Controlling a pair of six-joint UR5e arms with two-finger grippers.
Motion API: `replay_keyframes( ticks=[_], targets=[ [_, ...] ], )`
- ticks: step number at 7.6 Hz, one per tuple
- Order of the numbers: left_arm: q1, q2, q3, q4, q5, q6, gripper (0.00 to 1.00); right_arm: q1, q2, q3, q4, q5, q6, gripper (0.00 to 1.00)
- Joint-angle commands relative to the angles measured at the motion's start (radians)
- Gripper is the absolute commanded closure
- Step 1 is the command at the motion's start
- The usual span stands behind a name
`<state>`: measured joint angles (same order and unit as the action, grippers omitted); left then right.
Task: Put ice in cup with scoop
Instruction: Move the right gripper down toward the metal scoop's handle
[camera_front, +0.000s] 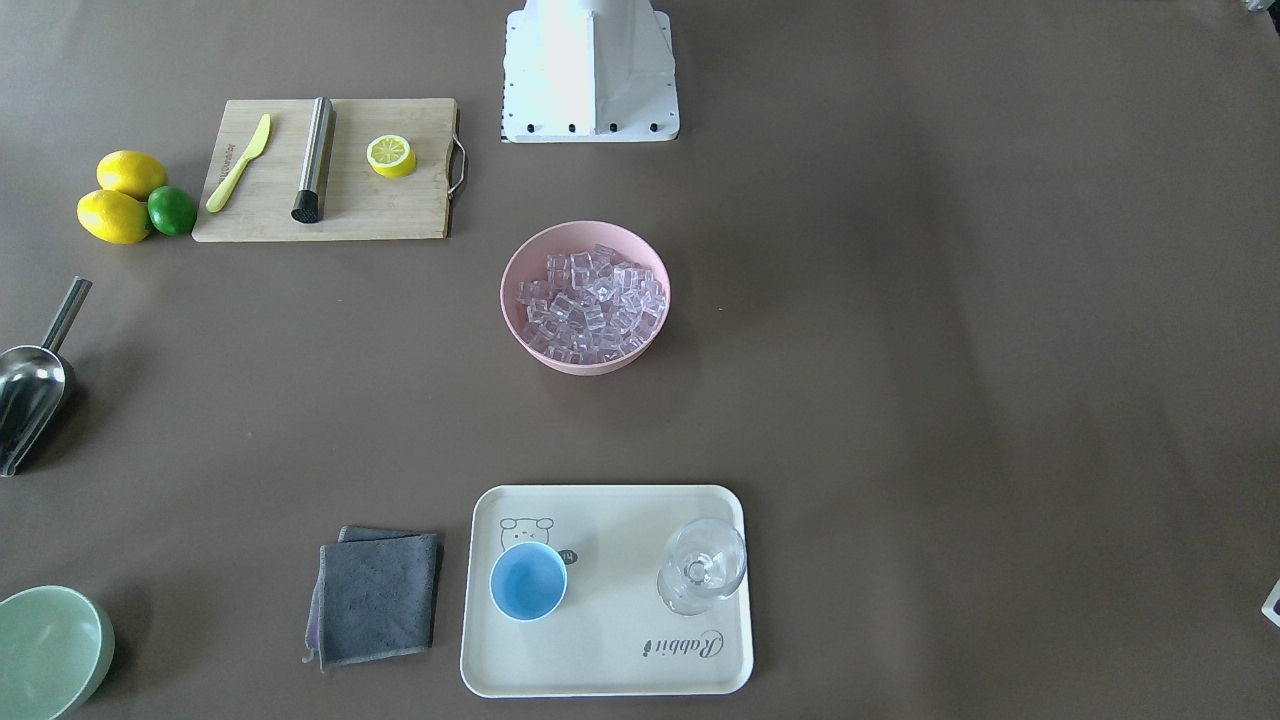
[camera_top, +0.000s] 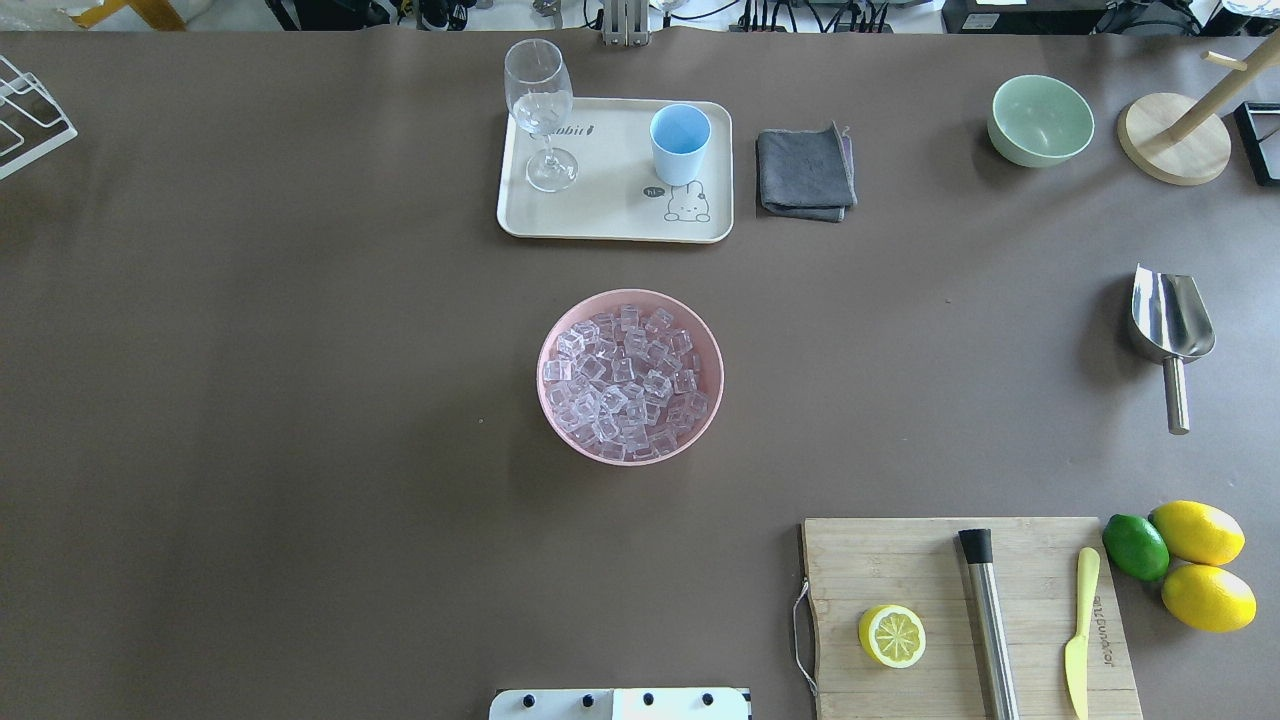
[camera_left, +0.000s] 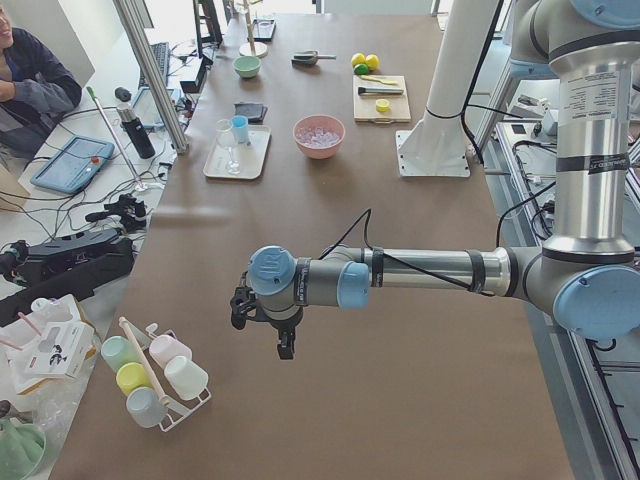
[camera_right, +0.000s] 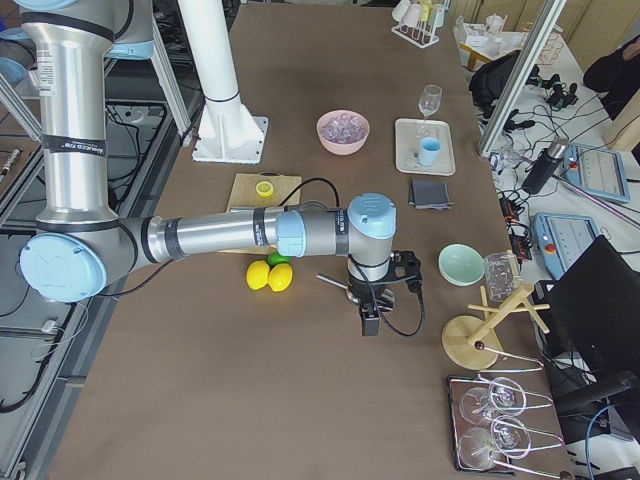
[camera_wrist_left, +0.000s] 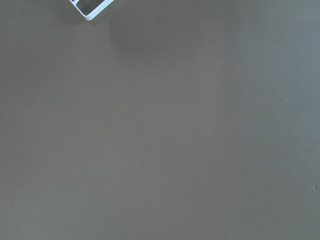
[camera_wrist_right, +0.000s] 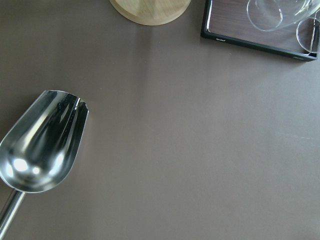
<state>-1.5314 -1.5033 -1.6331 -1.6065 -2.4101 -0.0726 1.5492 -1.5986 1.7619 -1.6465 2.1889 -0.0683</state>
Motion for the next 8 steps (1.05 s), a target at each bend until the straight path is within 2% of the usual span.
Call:
replay_keyframes(
  ticks=[1, 2, 3, 4, 5, 8],
  targets=[
    [0.007, 0.000, -0.001, -0.001, -0.006, 0.000, 0.02, -0.009, 0.012, 0.014, 0.001, 0.002, 0.004, 0.00],
    [0.007, 0.000, 0.001, -0.001, -0.006, 0.000, 0.02, -0.012, 0.012, 0.030, -0.001, 0.012, 0.012, 0.00],
    [0.011, 0.000, 0.004, -0.001, -0.004, 0.000, 0.02, -0.020, 0.009, 0.024, -0.002, 0.122, 0.048, 0.00],
    [0.013, -0.002, 0.004, -0.001, -0.003, 0.000, 0.02, -0.052, 0.006, 0.034, 0.001, 0.185, 0.173, 0.00],
    [0.013, -0.002, 0.005, -0.003, -0.001, -0.001, 0.02, -0.131, 0.011, 0.060, 0.001, 0.180, 0.305, 0.00],
    [0.013, -0.003, 0.012, -0.006, -0.003, 0.000, 0.02, -0.193, 0.016, 0.096, -0.001, 0.219, 0.721, 0.00]
  ],
)
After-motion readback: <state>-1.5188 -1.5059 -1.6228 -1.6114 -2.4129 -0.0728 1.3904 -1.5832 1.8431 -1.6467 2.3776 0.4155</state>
